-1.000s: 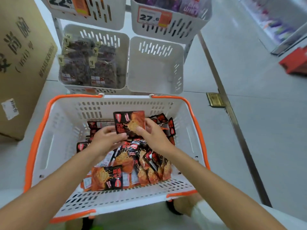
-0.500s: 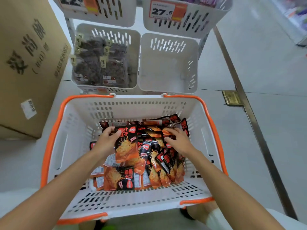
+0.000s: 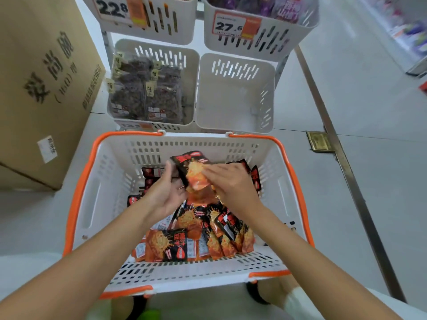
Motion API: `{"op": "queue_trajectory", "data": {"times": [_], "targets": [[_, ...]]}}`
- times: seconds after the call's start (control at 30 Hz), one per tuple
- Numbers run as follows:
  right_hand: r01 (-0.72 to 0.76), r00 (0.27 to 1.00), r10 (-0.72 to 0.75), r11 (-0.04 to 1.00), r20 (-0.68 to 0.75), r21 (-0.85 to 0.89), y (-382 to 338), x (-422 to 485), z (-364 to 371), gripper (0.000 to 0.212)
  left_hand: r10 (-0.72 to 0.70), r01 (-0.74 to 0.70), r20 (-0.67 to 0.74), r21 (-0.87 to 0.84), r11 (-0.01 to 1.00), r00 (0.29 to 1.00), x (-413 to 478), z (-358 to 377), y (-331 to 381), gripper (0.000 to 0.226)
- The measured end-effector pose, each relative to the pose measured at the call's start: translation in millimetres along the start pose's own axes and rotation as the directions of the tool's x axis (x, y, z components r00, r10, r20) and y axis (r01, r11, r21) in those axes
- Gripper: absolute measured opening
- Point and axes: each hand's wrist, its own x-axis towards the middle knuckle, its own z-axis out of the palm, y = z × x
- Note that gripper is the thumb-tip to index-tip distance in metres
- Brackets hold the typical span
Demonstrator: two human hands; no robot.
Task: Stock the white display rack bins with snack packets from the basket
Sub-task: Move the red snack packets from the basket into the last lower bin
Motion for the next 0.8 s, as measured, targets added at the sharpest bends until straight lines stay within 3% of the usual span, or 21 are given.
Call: {"op": "queue_trajectory", "data": {"times": [0.07,0.1,0.13,0.2,0.3,0.37,0.47,0.53,0.67,0.73,0.8], "targets": [[0.018,0.991,-0.036,0.990,0.126,0.143,-17,-1,8,0.033,-0.013,0.014,0.053,-0.030,0.999,0.999,-6,9,2,0.053],[-0.061,0.981,0.014,0.970,0.194,0.235,-24,-3,10,0.037,-0.012,0.012,0.035,-0.006,1.000,0.999,-9,10,3,0.039],[-0.199,0.957,0.111,0.925,0.269,0.323,-30,-4,8,0.041,0.002,-0.002,-0.005,0.007,1.000,1.000,-10,9,3,0.031],[-0.492,0.855,0.330,0.760,0.400,0.424,-38,-2,-2,0.048,-0.006,0.009,-0.086,0.028,1.000,0.996,-8,0,3,0.051],[-0.706,0.706,0.536,0.579,0.463,0.407,-27,1,-10,0.050,0.026,-0.015,-0.161,0.065,0.998,0.987,-2,-18,8,0.071],[-0.768,0.616,0.547,0.578,0.567,0.277,-6,-5,-11,0.046,0.069,-0.045,-0.195,0.125,0.991,0.978,2,-31,10,0.067],[-0.728,0.485,0.427,0.681,0.763,0.081,9,-21,1,0.045,0.092,-0.049,-0.229,0.189,0.981,0.969,4,-52,11,0.044],[-0.642,0.440,0.359,0.767,0.823,0.008,2,-26,23,0.061,0.073,-0.023,-0.254,0.193,0.981,0.965,4,-64,11,0.039],[-0.568,0.390,0.459,0.802,0.799,-0.184,-11,-35,82,0.095,0.076,-0.022,-0.257,0.208,0.978,0.963,1,-82,10,0.041],[-0.470,0.407,0.506,0.830,0.761,-0.301,-16,-41,96,0.102,0.093,-0.025,-0.247,0.266,0.964,0.964,-2,-88,8,0.037],[-0.553,0.411,0.514,0.797,0.753,-0.242,-19,-45,100,0.101,0.098,-0.015,-0.243,0.322,0.946,0.965,-5,-94,7,0.029]]}}
